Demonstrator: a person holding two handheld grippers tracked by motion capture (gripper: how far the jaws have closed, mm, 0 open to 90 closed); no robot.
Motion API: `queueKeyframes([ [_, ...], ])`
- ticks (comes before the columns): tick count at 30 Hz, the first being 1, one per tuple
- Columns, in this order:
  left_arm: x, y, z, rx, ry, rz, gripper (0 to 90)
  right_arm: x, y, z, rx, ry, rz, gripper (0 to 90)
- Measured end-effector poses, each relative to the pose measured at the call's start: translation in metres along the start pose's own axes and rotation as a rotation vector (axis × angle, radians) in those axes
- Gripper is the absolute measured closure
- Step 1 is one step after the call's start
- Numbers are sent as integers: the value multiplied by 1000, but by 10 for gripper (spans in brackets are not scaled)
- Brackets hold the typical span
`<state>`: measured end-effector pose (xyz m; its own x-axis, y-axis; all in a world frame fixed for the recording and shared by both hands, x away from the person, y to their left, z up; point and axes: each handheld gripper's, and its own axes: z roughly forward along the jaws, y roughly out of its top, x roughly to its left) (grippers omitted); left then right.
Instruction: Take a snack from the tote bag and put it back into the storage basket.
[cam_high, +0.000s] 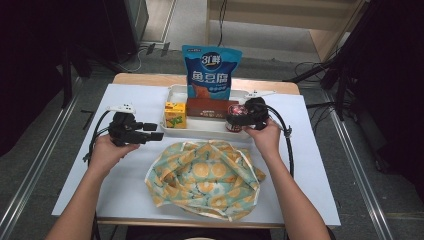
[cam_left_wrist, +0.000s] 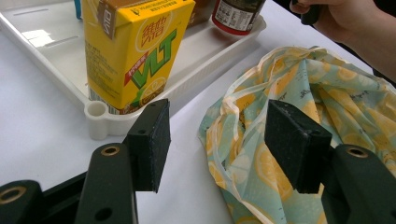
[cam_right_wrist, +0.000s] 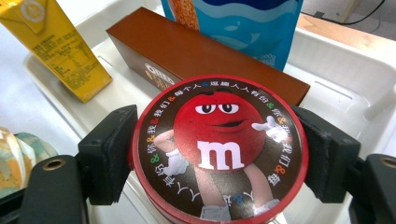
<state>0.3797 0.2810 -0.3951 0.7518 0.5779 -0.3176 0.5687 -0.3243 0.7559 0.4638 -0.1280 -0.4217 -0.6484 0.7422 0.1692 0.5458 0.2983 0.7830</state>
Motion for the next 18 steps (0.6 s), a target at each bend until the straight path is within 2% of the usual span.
queueKeyframes([
  [11, 0, 0, -1, -3, 1, 1, 411, -2, -8, 7, 17, -12, 5, 225],
  [18, 0, 0, -1, -3, 0, 3, 412, -5, -13, 11, 17, -1, 12, 225],
])
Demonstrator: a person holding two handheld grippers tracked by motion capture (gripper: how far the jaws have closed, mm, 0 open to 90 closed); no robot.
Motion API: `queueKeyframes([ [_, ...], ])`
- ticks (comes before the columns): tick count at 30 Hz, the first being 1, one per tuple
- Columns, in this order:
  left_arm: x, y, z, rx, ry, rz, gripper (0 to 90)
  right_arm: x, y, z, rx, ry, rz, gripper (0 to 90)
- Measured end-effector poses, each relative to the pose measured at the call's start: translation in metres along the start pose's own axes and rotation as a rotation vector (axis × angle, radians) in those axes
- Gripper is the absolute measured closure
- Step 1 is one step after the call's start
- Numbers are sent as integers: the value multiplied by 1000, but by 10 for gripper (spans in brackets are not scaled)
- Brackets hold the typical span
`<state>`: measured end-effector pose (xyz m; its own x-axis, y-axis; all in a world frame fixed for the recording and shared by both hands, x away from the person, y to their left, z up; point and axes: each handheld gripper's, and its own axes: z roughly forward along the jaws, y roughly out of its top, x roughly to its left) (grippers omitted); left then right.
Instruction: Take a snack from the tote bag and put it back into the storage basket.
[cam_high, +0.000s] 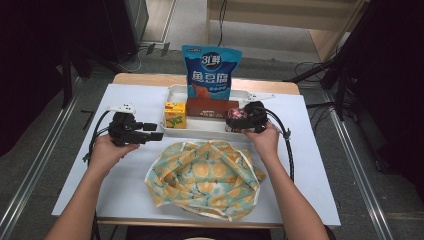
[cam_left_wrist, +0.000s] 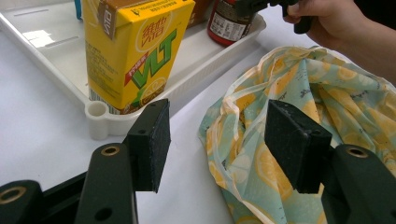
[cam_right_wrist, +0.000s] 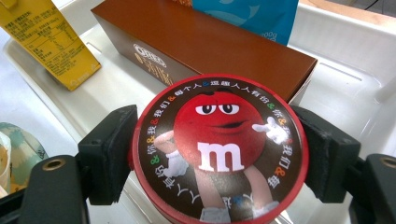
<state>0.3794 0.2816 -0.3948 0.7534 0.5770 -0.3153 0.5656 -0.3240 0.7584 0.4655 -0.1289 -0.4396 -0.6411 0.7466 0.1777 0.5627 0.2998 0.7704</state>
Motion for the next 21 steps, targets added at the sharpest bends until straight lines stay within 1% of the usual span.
queueKeyframes([
  [3, 0, 0, 0, 2, 1, -1, 411, 1, -1, 1, -8, -4, -13, 224],
  [5, 0, 0, 0, 1, 0, -1, 411, 2, -2, 2, -6, -1, -18, 221],
  [10, 0, 0, -1, -1, 1, 0, 411, 4, -5, 1, 8, 6, -50, 212],
  [14, 0, 0, -1, 0, 1, 1, 411, 4, -6, 2, 21, 22, -43, 203],
  [15, 0, 0, -1, 0, 2, 1, 411, 4, -6, 2, 24, 25, -48, 202],
  [21, 1, 0, -1, 1, 3, 0, 411, 3, -7, 0, 23, 31, -51, 201],
])
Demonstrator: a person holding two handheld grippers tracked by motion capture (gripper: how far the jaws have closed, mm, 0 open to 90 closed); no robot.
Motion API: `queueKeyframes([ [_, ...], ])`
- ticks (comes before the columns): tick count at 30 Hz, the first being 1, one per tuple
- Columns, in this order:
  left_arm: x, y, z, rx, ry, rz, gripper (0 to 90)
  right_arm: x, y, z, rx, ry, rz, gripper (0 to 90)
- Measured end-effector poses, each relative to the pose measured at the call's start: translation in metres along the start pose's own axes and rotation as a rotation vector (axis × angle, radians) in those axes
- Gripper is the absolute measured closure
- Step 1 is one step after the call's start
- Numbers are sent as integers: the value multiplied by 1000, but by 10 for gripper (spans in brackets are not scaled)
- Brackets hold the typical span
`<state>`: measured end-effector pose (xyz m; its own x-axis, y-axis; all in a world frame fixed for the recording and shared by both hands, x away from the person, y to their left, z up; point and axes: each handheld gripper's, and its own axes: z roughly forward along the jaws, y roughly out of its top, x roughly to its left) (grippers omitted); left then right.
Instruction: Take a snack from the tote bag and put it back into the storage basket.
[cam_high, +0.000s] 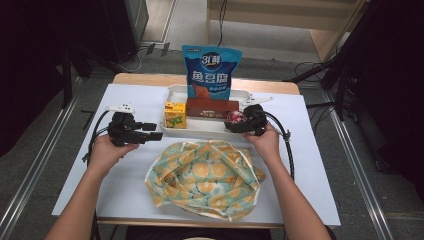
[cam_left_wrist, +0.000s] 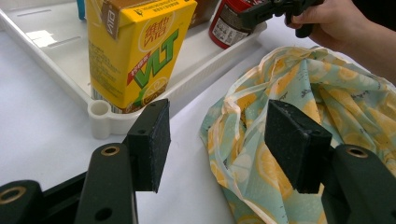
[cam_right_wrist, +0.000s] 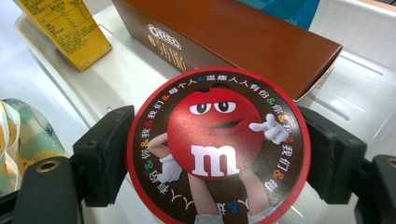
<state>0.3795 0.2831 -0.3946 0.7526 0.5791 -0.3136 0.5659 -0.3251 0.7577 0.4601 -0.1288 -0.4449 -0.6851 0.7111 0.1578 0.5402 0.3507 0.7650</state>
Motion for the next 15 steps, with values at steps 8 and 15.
queueKeyframes([
  [8, 0, 0, 0, 1, 0, 1, 411, 3, 3, -5, -1, -7, 7, 194],
  [15, 0, 0, -1, -3, 3, -2, 411, 3, 7, -20, -31, 2, 6, 193],
])
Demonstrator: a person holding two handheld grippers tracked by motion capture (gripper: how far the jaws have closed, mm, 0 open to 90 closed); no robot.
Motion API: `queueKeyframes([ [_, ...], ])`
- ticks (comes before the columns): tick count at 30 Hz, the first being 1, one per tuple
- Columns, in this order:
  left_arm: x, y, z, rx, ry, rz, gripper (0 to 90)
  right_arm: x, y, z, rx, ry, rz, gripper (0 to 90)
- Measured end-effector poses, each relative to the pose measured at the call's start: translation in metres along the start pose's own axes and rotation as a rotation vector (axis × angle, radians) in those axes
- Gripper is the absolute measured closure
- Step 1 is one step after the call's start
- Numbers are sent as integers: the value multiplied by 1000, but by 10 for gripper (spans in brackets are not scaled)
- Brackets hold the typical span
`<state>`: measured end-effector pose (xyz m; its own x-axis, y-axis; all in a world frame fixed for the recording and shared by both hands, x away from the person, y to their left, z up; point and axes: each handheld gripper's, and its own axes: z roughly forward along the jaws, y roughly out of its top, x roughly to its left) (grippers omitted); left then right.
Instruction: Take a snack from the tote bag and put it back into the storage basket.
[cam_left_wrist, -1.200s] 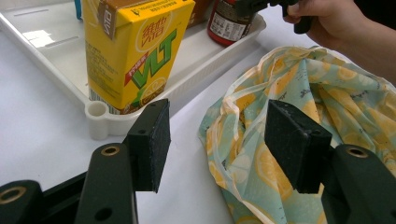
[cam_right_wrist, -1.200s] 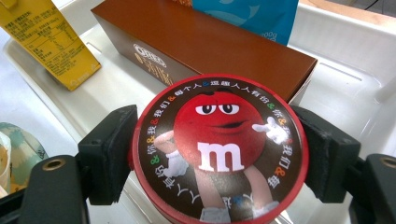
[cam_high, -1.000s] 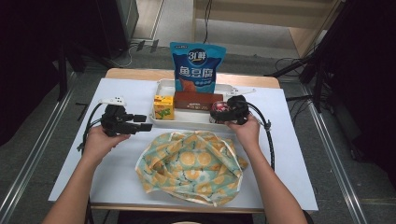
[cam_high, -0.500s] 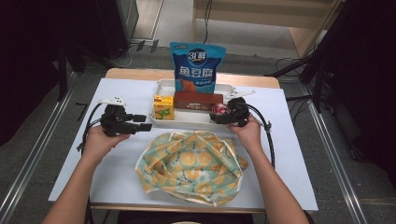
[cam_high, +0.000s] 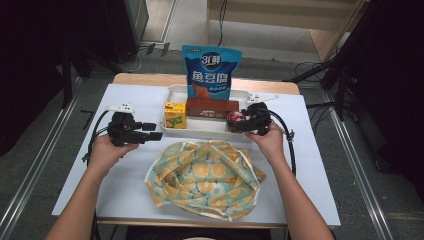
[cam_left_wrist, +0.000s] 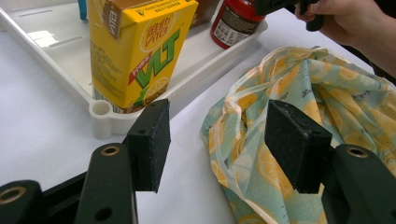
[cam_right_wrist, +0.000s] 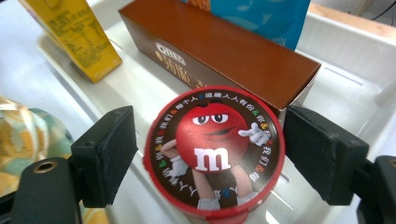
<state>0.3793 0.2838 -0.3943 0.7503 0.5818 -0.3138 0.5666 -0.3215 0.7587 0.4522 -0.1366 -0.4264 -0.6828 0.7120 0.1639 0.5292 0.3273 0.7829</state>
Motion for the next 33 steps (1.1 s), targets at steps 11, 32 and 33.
queueKeyframes([
  [11, 2, 2, -2, -11, 3, 2, 411, -1, -2, -30, -45, -14, -3, 450],
  [32, 4, 11, 6, -28, 1, 21, 416, -16, -26, -41, 9, -18, 52, 900],
  [33, 4, 11, 6, -31, -2, 20, 416, -16, -27, -40, 12, -23, 51, 900],
])
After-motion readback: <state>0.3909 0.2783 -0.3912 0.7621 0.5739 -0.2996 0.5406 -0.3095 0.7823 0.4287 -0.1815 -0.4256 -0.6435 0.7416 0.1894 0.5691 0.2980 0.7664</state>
